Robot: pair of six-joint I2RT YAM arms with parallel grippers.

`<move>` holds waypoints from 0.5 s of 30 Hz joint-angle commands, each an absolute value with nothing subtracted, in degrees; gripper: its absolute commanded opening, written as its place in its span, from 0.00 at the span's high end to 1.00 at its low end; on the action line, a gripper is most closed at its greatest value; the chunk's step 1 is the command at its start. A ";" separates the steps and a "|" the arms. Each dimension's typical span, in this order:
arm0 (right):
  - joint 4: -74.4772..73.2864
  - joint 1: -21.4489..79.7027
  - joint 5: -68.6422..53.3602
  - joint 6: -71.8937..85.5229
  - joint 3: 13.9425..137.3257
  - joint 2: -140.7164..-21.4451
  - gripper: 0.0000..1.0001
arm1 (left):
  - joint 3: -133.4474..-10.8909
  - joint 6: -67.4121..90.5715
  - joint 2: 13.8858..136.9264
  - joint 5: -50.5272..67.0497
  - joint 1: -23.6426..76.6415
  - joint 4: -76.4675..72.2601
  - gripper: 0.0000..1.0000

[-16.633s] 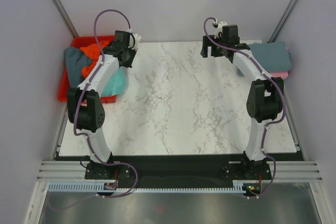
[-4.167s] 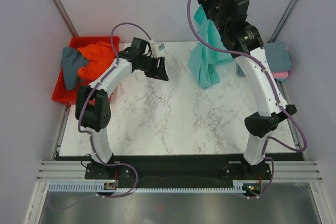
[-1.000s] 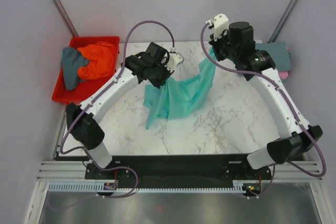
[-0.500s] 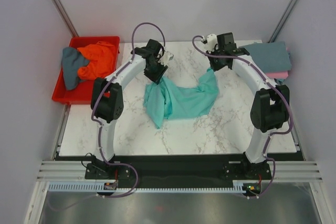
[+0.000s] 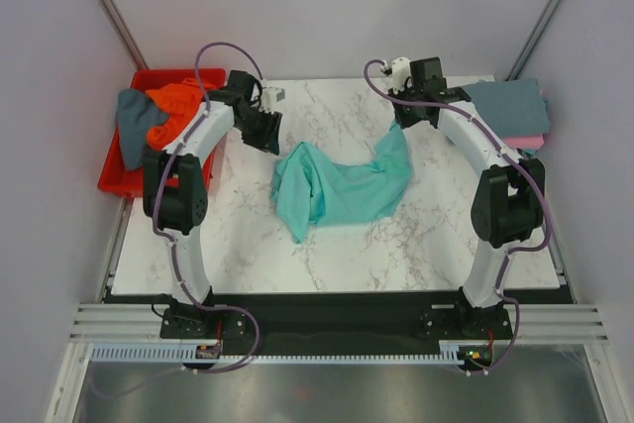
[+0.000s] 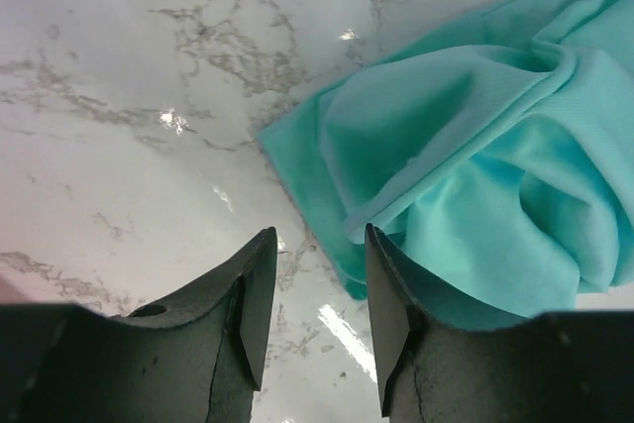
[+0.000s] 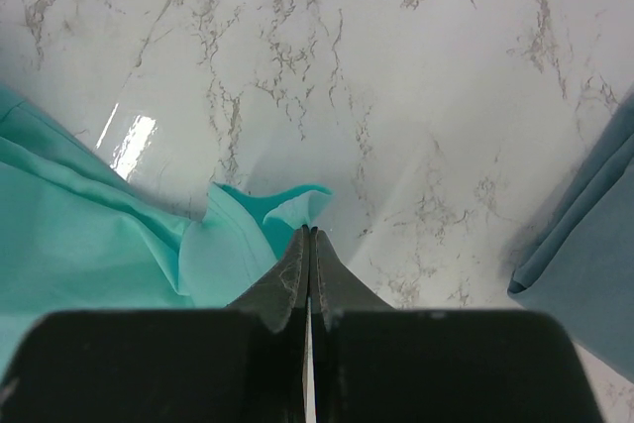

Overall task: Fold and stack the t-shirts
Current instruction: Flatten the tshirt out

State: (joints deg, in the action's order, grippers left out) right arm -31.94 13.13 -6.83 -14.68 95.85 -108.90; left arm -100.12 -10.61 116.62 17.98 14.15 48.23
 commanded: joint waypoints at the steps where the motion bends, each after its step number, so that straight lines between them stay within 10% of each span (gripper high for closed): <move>1: -31.64 13.27 -7.30 -13.36 99.14 -109.16 1.00 | -99.84 -8.09 116.98 29.51 10.11 45.44 0.52; 15: -32.96 13.36 -4.04 -14.41 100.63 -109.60 1.00 | -93.78 -14.23 116.63 41.31 6.68 45.61 0.56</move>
